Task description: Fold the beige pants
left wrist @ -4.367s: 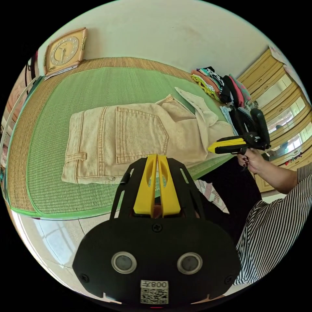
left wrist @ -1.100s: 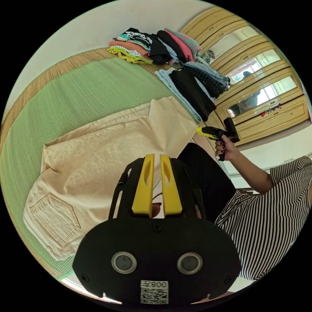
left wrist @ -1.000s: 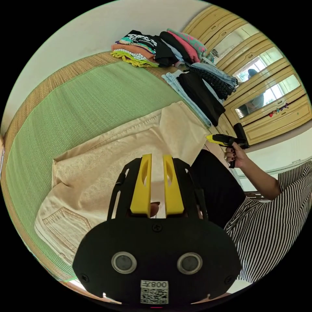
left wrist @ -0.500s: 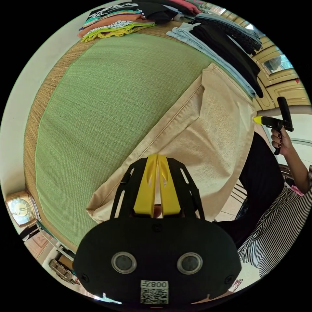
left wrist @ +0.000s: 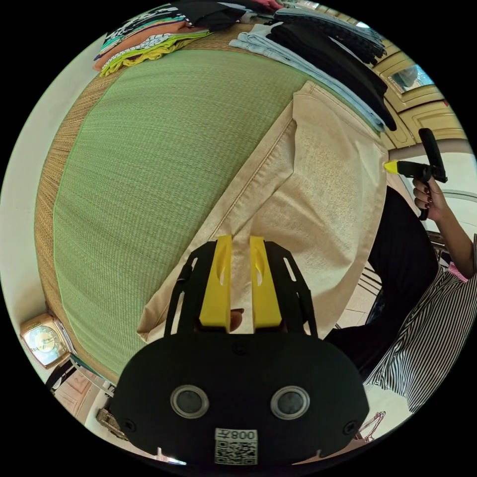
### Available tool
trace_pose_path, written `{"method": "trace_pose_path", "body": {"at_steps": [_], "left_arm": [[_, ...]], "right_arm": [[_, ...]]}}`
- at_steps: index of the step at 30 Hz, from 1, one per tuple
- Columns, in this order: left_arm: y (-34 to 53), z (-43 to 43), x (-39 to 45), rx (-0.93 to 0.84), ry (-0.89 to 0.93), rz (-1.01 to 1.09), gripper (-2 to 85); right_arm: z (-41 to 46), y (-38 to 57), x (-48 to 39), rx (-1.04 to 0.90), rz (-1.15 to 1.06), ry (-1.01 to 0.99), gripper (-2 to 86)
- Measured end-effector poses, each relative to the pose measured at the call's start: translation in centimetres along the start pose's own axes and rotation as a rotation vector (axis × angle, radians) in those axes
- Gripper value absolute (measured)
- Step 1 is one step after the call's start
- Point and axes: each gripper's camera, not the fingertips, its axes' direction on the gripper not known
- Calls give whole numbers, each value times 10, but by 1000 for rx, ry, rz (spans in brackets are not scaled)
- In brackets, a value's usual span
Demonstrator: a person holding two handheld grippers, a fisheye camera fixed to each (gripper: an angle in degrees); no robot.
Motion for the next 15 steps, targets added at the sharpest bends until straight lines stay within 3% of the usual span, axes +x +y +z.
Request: {"method": "trace_pose_path", "body": {"at_steps": [9, 15], "left_arm": [[5, 17, -23, 116, -30, -80, 12], [-8, 71, -44, 83, 42, -201, 21]], "right_arm": [[-14, 5, 1, 68, -43, -20, 7], [-3, 9, 19, 56, -12, 11, 6]]}}
